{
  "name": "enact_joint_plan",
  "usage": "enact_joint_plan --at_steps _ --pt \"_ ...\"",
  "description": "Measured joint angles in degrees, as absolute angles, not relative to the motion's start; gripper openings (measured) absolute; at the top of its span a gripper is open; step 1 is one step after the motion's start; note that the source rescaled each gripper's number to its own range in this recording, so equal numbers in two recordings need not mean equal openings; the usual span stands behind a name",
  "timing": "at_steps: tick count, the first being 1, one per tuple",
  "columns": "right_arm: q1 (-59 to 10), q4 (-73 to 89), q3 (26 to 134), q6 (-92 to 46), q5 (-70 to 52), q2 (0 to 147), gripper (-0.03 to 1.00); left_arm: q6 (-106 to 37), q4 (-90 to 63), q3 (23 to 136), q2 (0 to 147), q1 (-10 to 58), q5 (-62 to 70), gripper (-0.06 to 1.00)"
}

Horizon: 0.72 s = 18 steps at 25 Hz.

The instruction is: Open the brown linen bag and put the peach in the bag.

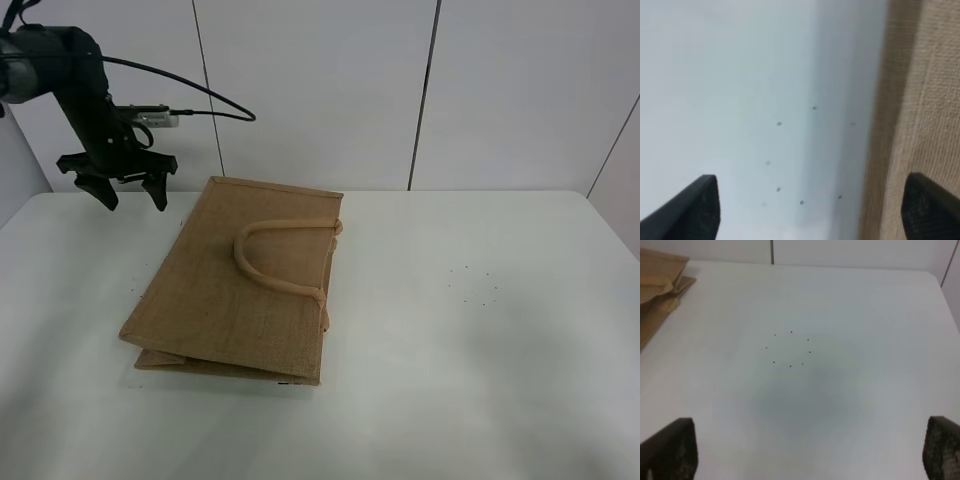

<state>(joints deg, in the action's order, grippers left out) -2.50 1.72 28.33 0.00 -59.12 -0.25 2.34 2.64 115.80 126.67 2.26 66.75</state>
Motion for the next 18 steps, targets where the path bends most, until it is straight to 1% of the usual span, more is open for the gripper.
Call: enact_joint_plan --at_steps 5,9,18 --pt "-2.50 1.72 28.33 0.00 -59.12 -0.25 1.00 1.80 2.38 109.39 119.58 2.00 66.75 1.00" --pt "-2.50 1.72 28.33 0.00 -59.12 -0.25 1.00 1.68 2.26 101.62 111.61 2.00 66.75 1.00" --pt "-2.50 1.72 28.33 0.00 -59.12 -0.25 1.00 1.30 0.43 78.04 87.92 2.00 66.76 1.00"
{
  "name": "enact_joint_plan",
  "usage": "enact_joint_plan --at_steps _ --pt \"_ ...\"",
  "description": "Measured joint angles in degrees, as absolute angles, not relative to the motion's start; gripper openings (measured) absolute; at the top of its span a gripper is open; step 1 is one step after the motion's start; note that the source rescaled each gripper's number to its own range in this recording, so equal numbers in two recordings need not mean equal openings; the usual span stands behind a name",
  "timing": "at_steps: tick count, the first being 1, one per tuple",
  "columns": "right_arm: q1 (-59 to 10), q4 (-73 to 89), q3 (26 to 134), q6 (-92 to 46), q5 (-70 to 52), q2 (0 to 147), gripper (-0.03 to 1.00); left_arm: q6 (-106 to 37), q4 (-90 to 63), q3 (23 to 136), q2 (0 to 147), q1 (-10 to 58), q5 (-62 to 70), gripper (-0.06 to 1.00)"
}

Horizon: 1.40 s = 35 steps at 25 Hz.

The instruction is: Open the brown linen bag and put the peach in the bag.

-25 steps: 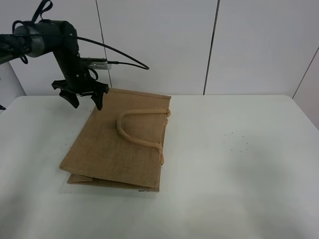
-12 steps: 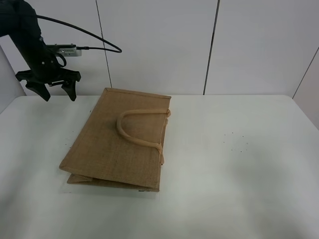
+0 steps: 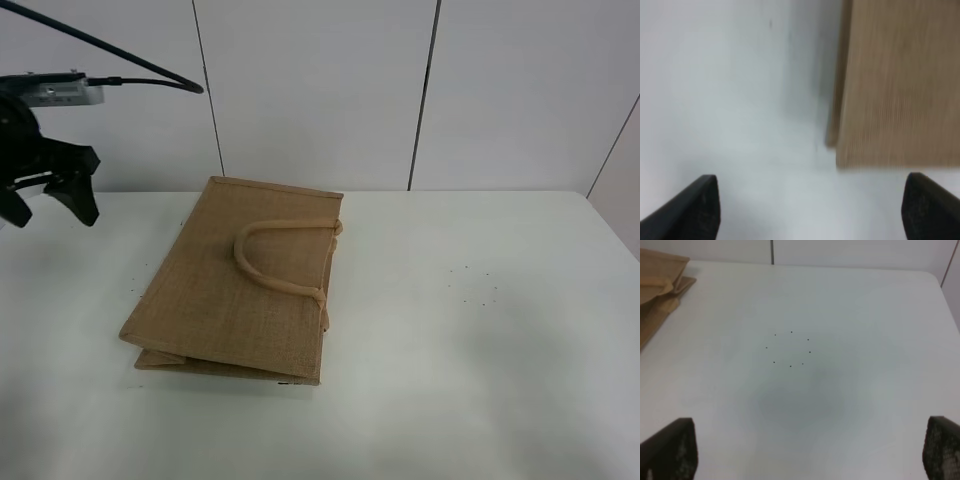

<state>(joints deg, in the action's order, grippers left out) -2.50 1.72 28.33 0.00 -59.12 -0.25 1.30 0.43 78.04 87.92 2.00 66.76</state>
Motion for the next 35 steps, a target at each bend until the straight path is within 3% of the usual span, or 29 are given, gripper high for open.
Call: enact_joint_plan --at_steps 18,30,35 --pt "-2.50 1.72 28.33 0.00 -59.12 -0.25 1.00 -0.83 0.47 30.58 32.37 2.00 61.13 1.00" --pt "-2.50 1.72 28.33 0.00 -59.12 -0.25 1.00 -0.88 0.53 28.88 4.96 2.00 60.31 1.00" --pt "-2.50 1.72 28.33 0.00 -59.12 -0.25 1.00 -0.89 0.53 28.88 -0.19 2.00 60.31 1.00"
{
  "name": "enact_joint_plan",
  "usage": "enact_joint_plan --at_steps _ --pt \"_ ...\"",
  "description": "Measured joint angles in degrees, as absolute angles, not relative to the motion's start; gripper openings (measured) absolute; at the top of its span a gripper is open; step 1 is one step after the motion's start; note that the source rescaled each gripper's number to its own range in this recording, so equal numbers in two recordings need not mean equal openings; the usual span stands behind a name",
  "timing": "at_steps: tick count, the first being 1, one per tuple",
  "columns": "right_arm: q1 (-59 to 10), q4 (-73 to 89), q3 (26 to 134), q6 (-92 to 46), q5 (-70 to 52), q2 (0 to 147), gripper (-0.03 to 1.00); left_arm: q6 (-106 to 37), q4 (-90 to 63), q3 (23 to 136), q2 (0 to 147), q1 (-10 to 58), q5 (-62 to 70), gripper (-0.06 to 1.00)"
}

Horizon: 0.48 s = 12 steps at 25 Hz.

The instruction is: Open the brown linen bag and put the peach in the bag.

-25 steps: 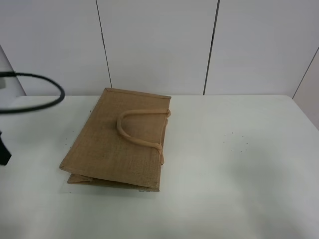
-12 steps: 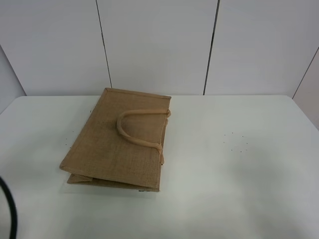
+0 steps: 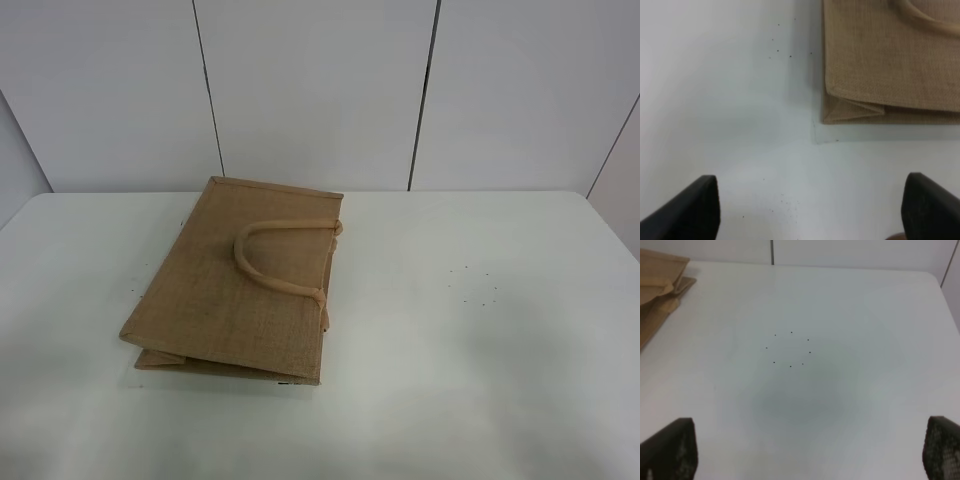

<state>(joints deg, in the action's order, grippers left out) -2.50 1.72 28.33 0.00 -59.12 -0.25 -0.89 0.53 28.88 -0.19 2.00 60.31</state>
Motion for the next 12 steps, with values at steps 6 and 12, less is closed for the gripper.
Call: enact_joint_plan --at_steps 6,12 --pt "-2.50 1.72 28.33 0.00 -59.12 -0.25 1.00 -0.89 0.53 28.81 -0.19 2.00 60.31 1.00" --pt "-2.50 1.72 28.33 0.00 -59.12 -0.25 1.00 -0.89 0.53 28.69 -0.19 2.00 60.31 1.00"
